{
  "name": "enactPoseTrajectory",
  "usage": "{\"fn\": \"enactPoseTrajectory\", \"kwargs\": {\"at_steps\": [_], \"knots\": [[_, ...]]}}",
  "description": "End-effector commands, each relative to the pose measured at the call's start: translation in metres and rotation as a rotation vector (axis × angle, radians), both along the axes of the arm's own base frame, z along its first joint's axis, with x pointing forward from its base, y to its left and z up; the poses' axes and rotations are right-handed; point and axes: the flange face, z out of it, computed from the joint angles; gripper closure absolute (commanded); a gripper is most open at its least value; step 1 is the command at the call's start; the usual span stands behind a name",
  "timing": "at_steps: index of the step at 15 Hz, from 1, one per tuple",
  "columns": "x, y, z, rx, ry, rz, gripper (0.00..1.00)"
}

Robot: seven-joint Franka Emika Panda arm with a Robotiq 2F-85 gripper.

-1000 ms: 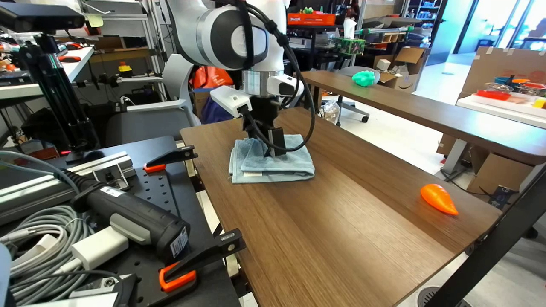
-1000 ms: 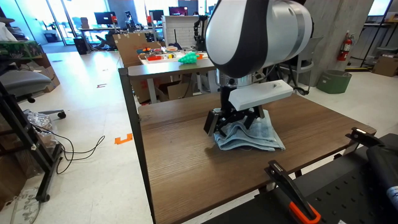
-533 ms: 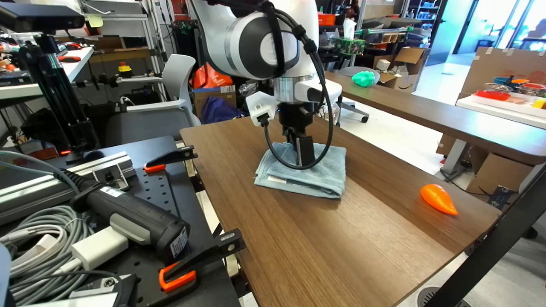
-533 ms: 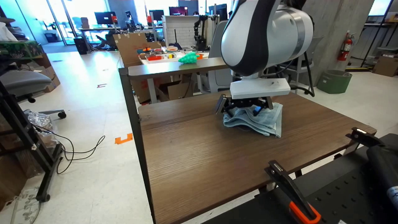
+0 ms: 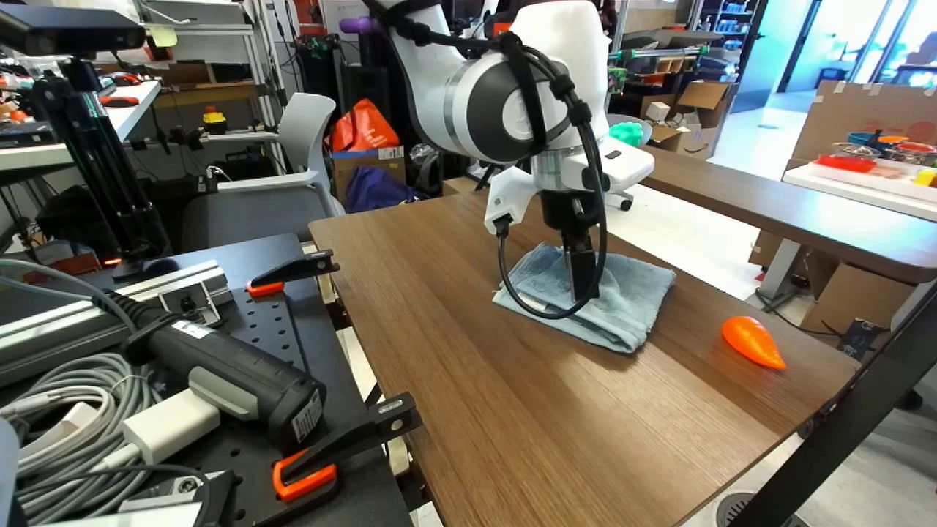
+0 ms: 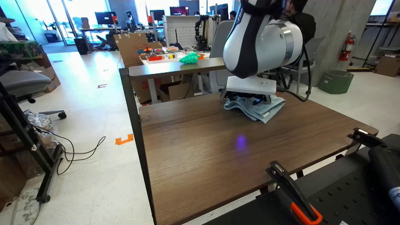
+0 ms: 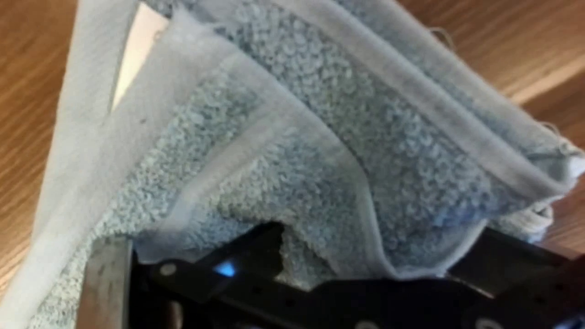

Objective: Use the blue towel to wipe the tabletop

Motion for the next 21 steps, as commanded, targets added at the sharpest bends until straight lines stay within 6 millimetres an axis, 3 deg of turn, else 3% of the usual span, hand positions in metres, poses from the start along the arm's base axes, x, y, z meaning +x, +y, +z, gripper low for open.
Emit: {"fn": "enactPoseTrajectory", "kwargs": {"at_steps": [1,4,10,12,14,16,21], "knots": [[0.012,-0.009,-0.036,-0.012,-0.028,-0.067,0.0],[0.01,0.03,-0.025,0.046,-0.043,0.014,0.0],[-0.006,0.176,0.002,0.225,-0.18,0.292,0.0],[-0.014,0.213,0.005,0.307,-0.209,0.362,0.0],[-0.023,0.237,0.005,0.353,-0.186,0.426,0.0],[-0.034,0.246,0.002,0.37,-0.093,0.492,0.0],[-0.088,0.193,0.016,0.269,0.132,0.622,0.0]]}}
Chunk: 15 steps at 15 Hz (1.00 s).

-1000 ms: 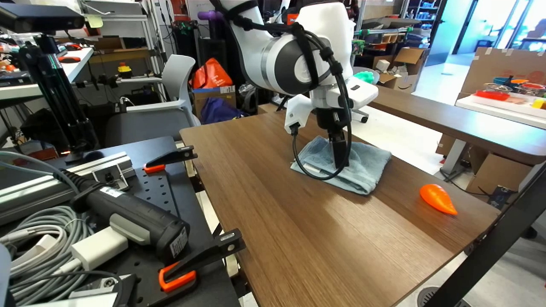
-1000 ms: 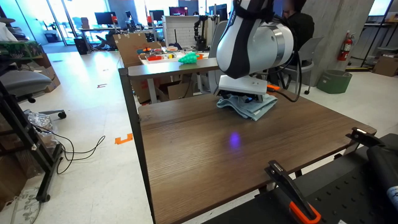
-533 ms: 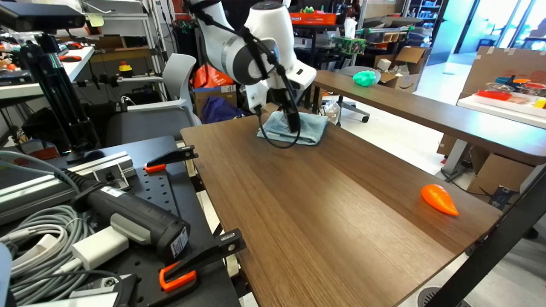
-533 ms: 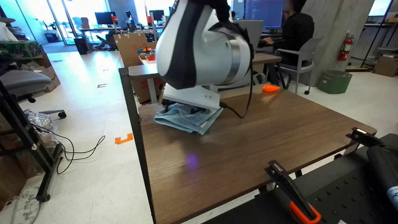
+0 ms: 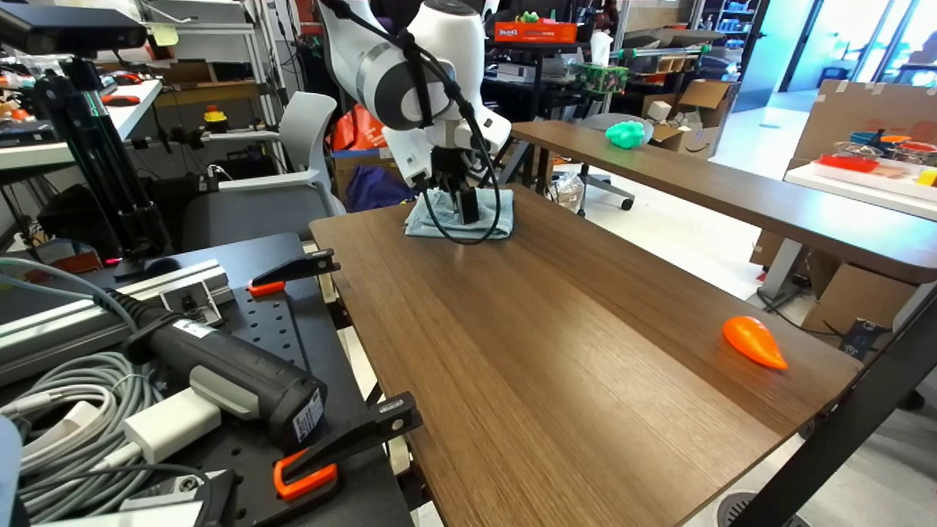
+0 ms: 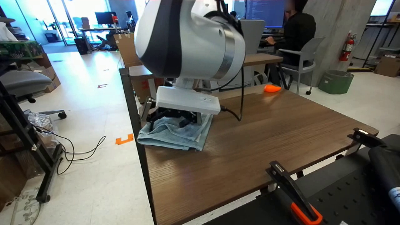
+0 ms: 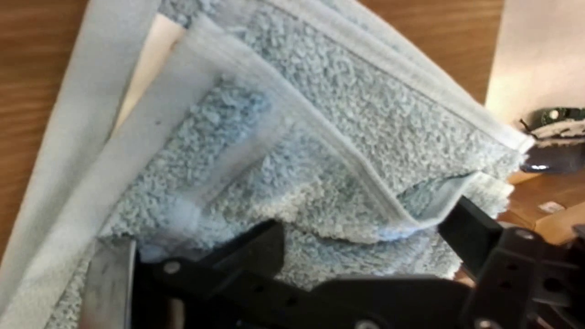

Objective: Use the blue towel to wipe the tabletop

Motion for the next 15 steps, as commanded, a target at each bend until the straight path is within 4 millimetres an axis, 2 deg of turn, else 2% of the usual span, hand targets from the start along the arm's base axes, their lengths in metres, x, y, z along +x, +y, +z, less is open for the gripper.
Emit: {"fn": "enactPoseTrajectory", "kwargs": {"at_steps": [1,4,7,11,13,15], "knots": [[-0.046,-0.048,0.008,-0.095,0.116,0.116,0.0],[-0.078,-0.085,0.022,-0.173,0.196,0.191,0.0],[-0.089,-0.13,0.035,-0.301,0.243,0.245,0.0],[-0.063,-0.197,0.047,-0.534,0.223,0.2,0.0],[-0.052,-0.22,0.048,-0.646,0.207,0.173,0.0],[-0.049,-0.231,0.051,-0.731,0.196,0.162,0.0]]}}
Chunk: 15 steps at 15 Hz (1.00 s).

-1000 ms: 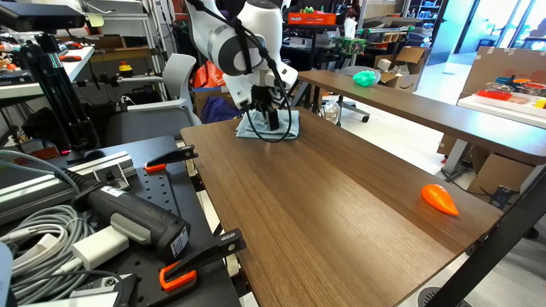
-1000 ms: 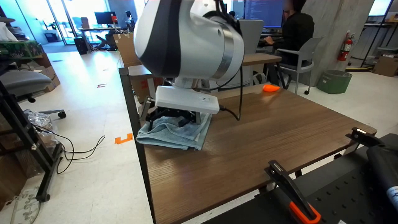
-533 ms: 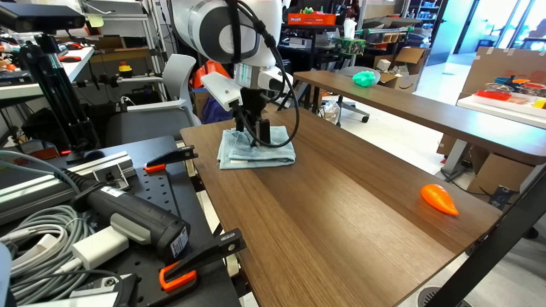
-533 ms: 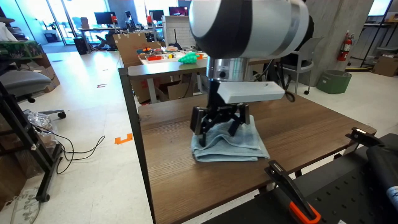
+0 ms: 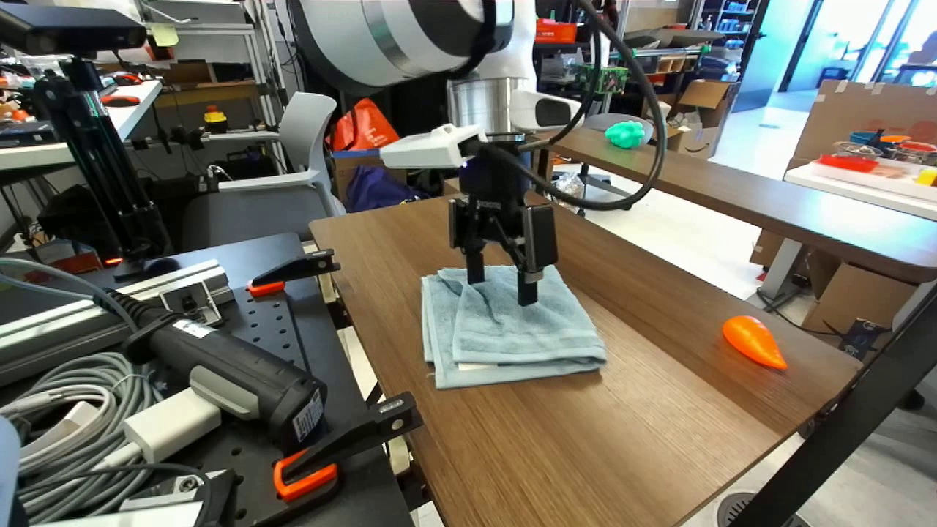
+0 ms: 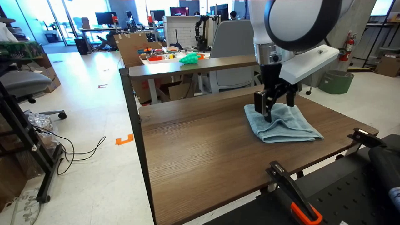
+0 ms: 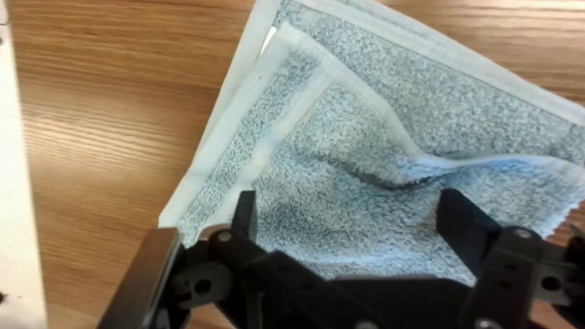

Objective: Use the blue towel to wipe the tabletop

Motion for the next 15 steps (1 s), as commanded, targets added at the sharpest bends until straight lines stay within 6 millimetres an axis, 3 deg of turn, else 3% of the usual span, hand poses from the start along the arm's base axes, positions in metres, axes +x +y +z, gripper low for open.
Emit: {"fn": "enactPoseTrajectory", "kwargs": {"at_steps": [1,2,8,11,15], "knots": [[0.006,-0.001,0.009,-0.102,-0.028,0.003,0.0],[0.004,-0.009,0.004,-0.065,-0.02,-0.001,0.0],[0.005,-0.002,0.005,-0.071,-0.029,0.006,0.0],[0.008,0.009,-0.023,-0.009,-0.017,-0.086,0.0],[0.008,0.01,-0.073,0.05,-0.01,-0.225,0.0]]}}
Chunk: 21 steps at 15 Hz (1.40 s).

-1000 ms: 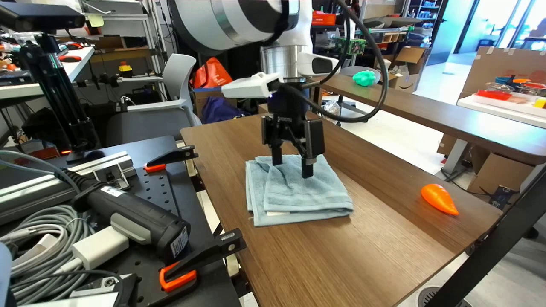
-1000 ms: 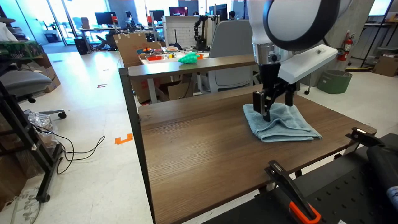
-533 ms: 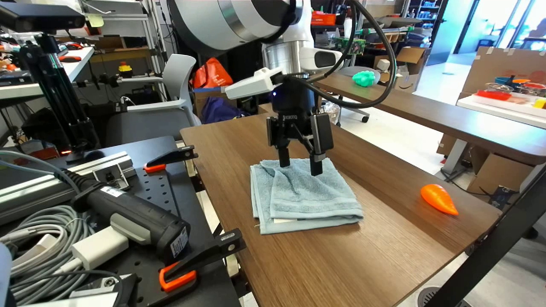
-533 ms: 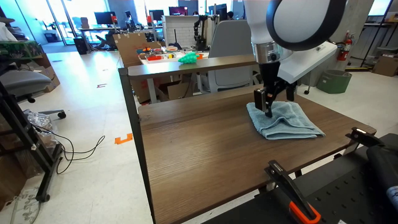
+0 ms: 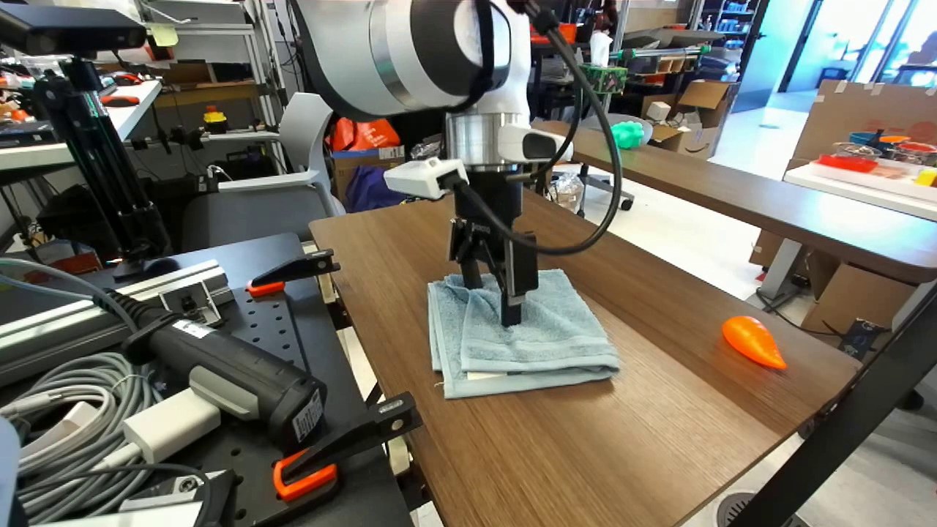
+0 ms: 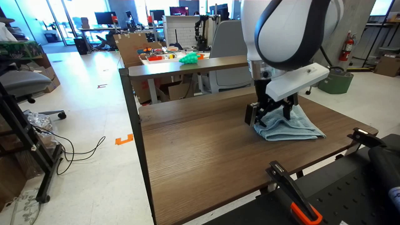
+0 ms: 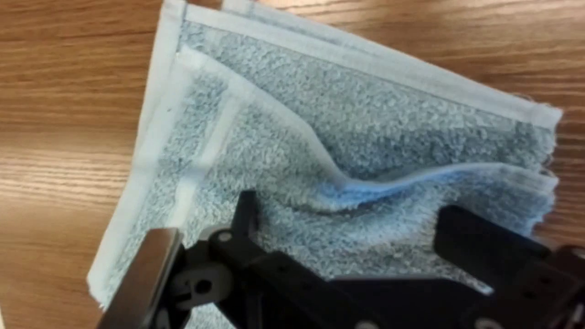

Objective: Use the blue towel to wipe the tabletop

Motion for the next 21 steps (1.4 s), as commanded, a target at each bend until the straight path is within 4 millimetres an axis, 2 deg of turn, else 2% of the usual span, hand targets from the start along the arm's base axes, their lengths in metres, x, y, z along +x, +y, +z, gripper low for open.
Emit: {"fn": "enactPoseTrajectory", "kwargs": {"at_steps": [1,2,3,7,10,16,18,21], "knots": [[0.009,-0.004,-0.045,0.061,-0.032,-0.11,0.0],[0.012,-0.003,-0.048,0.07,-0.043,-0.124,0.0],[0.007,-0.004,-0.016,0.034,-0.021,-0.078,0.0],[0.012,-0.006,-0.016,0.049,-0.04,-0.1,0.0],[0.03,-0.017,-0.033,0.006,-0.045,-0.176,0.0],[0.07,-0.061,-0.059,-0.051,-0.069,-0.404,0.0],[0.079,-0.074,-0.064,-0.069,-0.059,-0.478,0.0],[0.086,-0.082,-0.065,-0.083,-0.006,-0.567,0.0]]}}
